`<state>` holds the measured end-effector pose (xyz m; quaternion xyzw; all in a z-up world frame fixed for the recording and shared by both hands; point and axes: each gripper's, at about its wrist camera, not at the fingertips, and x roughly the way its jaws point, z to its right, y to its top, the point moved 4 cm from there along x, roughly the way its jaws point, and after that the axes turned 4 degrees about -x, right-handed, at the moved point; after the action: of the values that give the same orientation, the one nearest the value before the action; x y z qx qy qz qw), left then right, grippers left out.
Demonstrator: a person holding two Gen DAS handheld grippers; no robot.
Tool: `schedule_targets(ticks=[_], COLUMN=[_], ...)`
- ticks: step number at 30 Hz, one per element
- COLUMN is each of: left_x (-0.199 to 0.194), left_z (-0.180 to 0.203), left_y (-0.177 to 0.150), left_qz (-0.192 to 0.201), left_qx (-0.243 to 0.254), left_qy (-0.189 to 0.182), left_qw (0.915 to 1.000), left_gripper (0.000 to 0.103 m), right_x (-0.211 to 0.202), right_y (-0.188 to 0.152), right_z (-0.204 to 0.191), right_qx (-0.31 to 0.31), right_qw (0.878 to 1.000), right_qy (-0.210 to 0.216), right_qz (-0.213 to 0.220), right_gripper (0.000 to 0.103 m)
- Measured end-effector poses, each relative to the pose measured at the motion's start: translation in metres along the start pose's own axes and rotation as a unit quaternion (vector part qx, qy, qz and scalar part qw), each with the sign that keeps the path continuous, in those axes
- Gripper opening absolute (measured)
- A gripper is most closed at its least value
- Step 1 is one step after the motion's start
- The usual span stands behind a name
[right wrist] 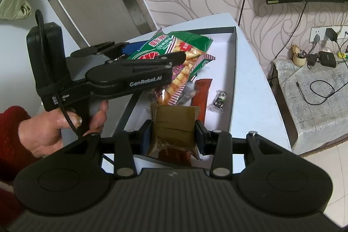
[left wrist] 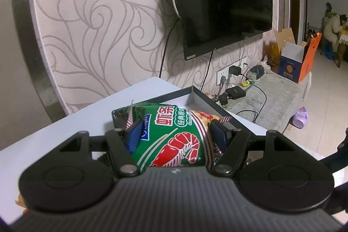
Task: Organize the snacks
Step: 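Lower the shrimp chip bag and brown packet into the box with both tools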
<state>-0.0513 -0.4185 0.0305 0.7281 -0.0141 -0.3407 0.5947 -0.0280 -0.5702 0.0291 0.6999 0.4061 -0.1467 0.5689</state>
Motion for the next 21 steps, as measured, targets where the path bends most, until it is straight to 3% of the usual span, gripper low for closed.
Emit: schedule_targets(ticks=[9,14,21], left_x=[0.008,0.004,0.001], left_z=[0.007,0.008,0.008], left_y=[0.002,0.002,0.001], left_qz=[0.002,-0.005,-0.007], left_qx=[0.015,0.000,-0.004], left_qy=[0.001,-0.019,-0.018], left_qw=[0.9999,0.9998,0.9998], left_gripper=[0.070,0.070,0.070], right_x=[0.008,0.016,0.028], right_y=[-0.001,-0.002,-0.001], right_z=[-0.004,-0.010,-0.012], right_qx=[-0.014,-0.035,-0.066], right_qw=[1.000,0.999,0.997], right_qy=[-0.005,-0.011,-0.023], right_qz=[-0.011,-0.021,-0.035], right_gripper=[0.047,0.047,0.047])
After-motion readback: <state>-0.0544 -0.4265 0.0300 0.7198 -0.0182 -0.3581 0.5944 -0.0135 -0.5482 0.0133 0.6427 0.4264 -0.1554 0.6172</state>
